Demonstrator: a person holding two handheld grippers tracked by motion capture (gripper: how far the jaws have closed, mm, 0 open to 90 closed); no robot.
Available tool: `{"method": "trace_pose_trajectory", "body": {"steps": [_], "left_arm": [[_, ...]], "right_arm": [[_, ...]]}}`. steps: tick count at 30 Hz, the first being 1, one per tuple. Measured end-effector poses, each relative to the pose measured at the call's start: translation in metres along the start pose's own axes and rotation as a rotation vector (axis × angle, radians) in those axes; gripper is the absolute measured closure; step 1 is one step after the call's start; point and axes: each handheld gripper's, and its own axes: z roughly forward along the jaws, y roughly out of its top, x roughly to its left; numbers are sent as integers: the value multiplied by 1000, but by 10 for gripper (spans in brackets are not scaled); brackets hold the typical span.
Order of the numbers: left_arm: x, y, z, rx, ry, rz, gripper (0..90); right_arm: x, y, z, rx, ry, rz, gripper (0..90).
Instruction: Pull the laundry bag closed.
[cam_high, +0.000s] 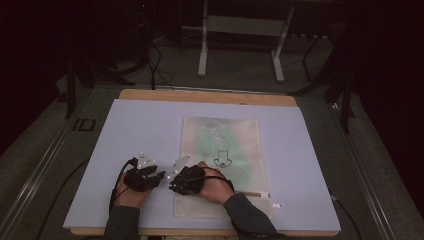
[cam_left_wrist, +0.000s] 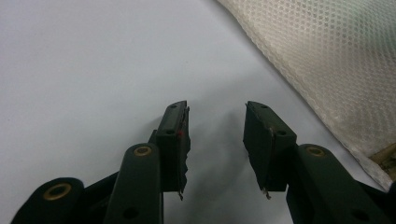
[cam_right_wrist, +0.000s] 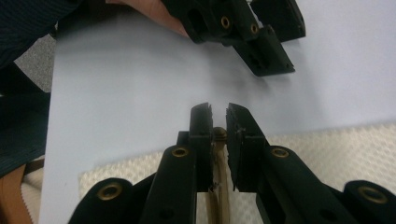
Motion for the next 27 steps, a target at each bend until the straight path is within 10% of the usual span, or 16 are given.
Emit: {"method": "trace_pose_trajectory", "body": {"steps": [27], "left_arm": [[-20, 1, -3, -28, -102, 47, 684]], "right_arm": [[-6, -31, 1, 42, 58, 58, 817]]}}
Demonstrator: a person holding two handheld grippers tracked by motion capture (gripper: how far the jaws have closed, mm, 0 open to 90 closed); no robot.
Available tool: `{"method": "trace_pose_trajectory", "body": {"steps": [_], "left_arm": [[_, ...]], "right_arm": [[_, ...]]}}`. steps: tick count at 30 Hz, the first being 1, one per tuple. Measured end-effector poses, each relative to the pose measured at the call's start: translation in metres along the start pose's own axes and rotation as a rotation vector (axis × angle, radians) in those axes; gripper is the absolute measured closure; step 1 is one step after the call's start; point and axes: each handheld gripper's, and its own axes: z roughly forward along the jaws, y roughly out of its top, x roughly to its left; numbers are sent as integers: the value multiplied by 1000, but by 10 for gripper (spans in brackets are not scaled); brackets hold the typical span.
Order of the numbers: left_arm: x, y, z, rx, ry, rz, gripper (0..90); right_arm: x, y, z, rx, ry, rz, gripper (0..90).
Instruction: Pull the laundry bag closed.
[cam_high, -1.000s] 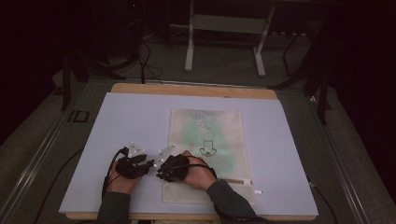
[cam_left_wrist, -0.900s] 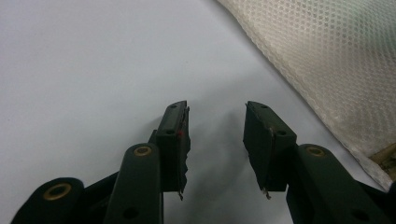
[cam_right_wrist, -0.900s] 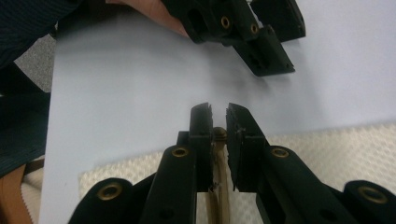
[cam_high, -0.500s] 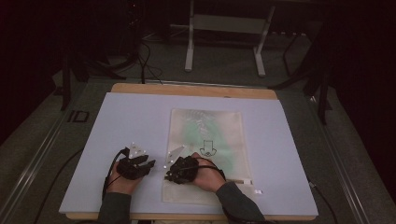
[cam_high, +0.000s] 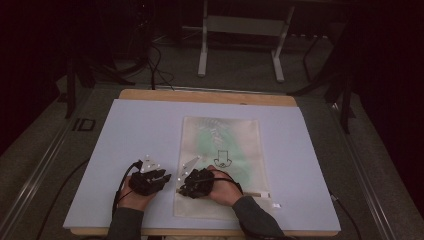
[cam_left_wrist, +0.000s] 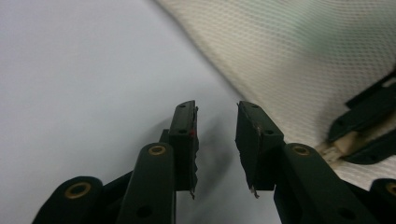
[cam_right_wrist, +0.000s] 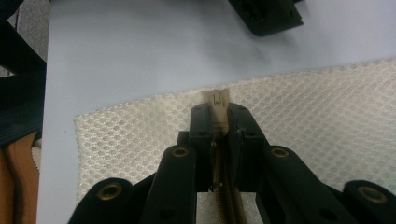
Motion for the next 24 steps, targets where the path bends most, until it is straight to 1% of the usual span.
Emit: {"method": "trace_pose_trajectory", "body": {"steps": [3, 8, 12, 18, 24], "left_arm": [[-3, 1, -1, -4, -9, 2, 698], [-6, 1, -5, -27, -44, -14, 819], [-9, 2, -4, -18, -63, -12, 885], [-15, 4, -3, -13, -83, 2, 890], [-20, 5, 1, 0, -91, 15, 888]], "right_arm": [[0, -1, 0, -5, -4, 1, 817], [2, -2, 0, -5, -16, -6, 817], [3, -3, 0, -9, -21, -5, 817], [3, -3, 0, -17, -22, -3, 817], [5, -4, 1, -22, -37, -7, 818]]}}
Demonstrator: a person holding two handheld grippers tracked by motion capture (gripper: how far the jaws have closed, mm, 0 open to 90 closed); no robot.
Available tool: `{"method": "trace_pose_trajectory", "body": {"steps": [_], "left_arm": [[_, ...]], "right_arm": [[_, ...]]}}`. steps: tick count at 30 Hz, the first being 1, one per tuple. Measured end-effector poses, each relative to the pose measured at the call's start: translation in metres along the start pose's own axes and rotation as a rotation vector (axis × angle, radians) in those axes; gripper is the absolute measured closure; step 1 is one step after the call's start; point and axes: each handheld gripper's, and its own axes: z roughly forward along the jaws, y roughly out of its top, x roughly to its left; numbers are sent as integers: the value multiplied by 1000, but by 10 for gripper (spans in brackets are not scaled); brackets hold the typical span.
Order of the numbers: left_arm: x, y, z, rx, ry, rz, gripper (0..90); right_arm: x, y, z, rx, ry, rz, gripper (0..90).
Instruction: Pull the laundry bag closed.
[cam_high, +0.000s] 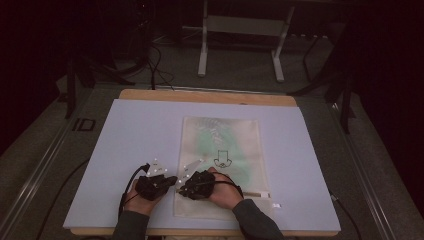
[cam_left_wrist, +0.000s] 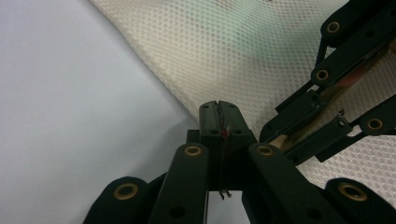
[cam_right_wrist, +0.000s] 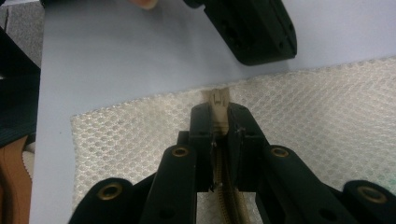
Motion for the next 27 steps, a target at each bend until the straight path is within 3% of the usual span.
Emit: {"method": "trace_pose_trajectory", "body": {"steps": [13, 19, 27], "left_arm": [[-5, 1, 8, 12, -24, -4, 888], [-8, 1, 10, 33, -13, 17, 888], [-6, 1, 12, 57, -9, 6, 892]], "right_arm": [[0, -1, 0, -8, -3, 2, 818], [0, -2, 0, -13, -1, 8, 818], [2, -1, 0, -10, -9, -1, 818]]}}
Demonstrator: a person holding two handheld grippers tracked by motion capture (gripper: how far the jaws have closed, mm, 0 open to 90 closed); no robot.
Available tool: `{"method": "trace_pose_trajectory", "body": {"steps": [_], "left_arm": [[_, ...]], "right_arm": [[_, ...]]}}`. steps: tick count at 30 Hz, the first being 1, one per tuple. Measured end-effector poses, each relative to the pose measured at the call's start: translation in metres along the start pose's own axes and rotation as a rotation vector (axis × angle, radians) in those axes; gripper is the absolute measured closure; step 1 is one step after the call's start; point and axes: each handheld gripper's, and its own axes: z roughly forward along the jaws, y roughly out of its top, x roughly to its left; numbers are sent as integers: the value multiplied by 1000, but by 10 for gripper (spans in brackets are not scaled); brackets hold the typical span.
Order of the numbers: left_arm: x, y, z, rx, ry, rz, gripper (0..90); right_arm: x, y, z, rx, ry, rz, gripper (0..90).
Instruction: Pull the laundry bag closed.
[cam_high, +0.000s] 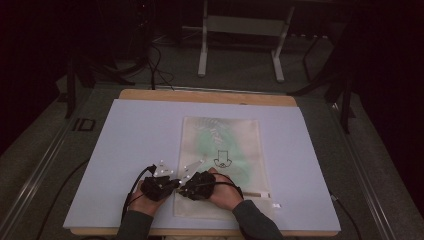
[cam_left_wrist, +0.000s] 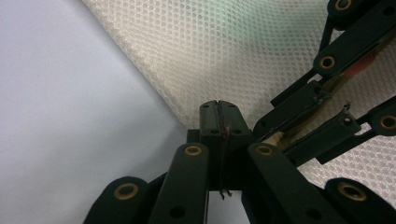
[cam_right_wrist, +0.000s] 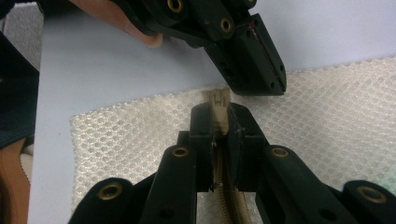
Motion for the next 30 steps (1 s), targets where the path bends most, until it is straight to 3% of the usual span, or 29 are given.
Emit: {"method": "trace_pose_trajectory", "body": {"steps": [4, 9, 14, 30], "left_arm": [[-2, 1, 0, 11, 14, -5, 894], [-5, 2, 0, 29, 36, 28, 895], [-3, 3, 0, 35, 27, 16, 896], [-3, 3, 0, 36, 23, 14, 897]], "right_arm": [[0, 2, 0, 12, 1, -19, 820], [0, 0, -2, 13, 1, -21, 823], [2, 1, -4, 32, -13, -44, 823], [4, -4, -6, 24, -28, -45, 825]]}}
